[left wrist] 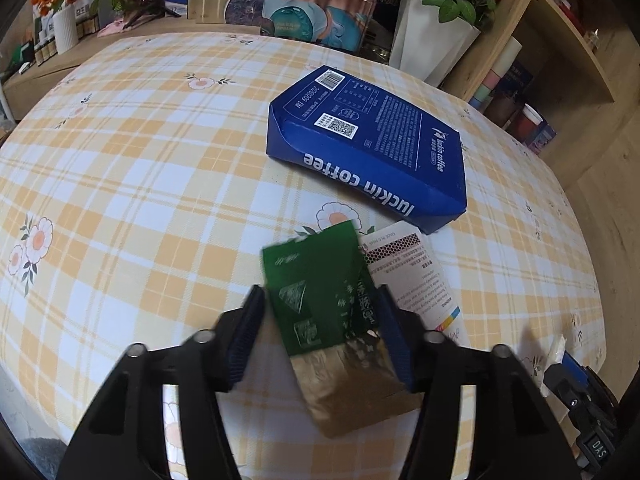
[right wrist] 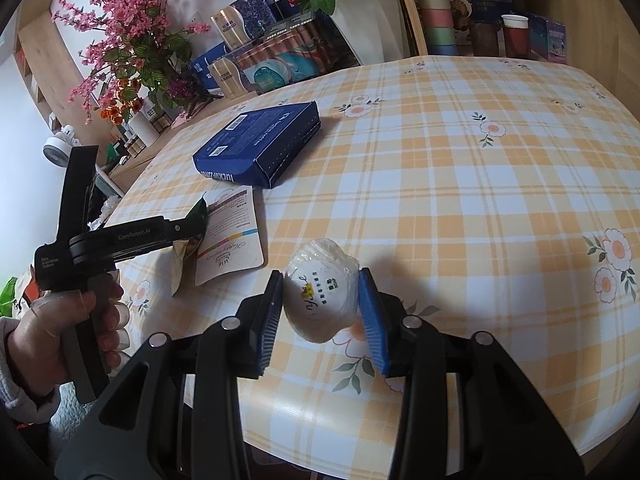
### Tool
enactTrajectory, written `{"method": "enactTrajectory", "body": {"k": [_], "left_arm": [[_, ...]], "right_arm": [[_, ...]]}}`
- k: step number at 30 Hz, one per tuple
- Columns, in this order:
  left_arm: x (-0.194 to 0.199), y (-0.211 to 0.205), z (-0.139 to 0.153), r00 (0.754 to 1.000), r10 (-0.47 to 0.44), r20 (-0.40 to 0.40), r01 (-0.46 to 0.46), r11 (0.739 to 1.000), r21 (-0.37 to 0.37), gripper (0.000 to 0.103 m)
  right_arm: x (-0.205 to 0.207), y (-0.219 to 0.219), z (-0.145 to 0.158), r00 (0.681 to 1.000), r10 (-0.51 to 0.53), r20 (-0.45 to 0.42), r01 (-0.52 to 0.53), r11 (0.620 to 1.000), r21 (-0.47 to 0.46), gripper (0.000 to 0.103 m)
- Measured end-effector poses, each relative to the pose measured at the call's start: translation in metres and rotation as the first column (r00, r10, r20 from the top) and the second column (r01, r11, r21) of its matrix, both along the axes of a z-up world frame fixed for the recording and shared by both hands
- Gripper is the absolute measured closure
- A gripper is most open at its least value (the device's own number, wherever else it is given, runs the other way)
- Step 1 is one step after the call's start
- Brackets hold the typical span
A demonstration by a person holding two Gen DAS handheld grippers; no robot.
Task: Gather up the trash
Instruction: 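Lift the green packet with the left tool while the right tool holds the white packet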
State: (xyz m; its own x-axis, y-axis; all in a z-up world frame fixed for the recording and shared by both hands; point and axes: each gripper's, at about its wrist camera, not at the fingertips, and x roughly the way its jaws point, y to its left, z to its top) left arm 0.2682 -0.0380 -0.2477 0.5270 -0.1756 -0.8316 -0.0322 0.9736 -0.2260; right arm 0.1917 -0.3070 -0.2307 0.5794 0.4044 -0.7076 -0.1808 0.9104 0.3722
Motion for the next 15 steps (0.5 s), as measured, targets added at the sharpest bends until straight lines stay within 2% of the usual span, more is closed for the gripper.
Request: {"method": "enactTrajectory", "body": {"k": [1,2,5,15], "left_arm": [[0.001,0.003,0.0,1.0,-0.004,0.0,0.004,1.0,-0.018,0.062],[0.001,0.007,0.0,1.0,-0.003,-0.003,0.003,0.999,-0.036,0.073],[-0.003,0.015,0.002,1.0,-0.005,0.008,0.005,1.0,-0.027,0.082],[-0.035,0.029,0.036,0.992,-0.066,0.111,0.066,0.998,-0.002,0.084]], "right_arm": [[0.0,0.0,0.0,1.0,0.0,0.0,0.0,1.0,0.0,0.063],[0.0,0.0,0.0,1.0,-0.001,0.0,0.001,1.0,0.0,0.063],[-0.002,-0.001,0.003,1.0,-0.005,0.005,0.005,1.0,0.001,0.063],[-0.012,0.01,0.02,1.0,0.008,0.028,-0.008,1.0,-0.004,0.063]]}}
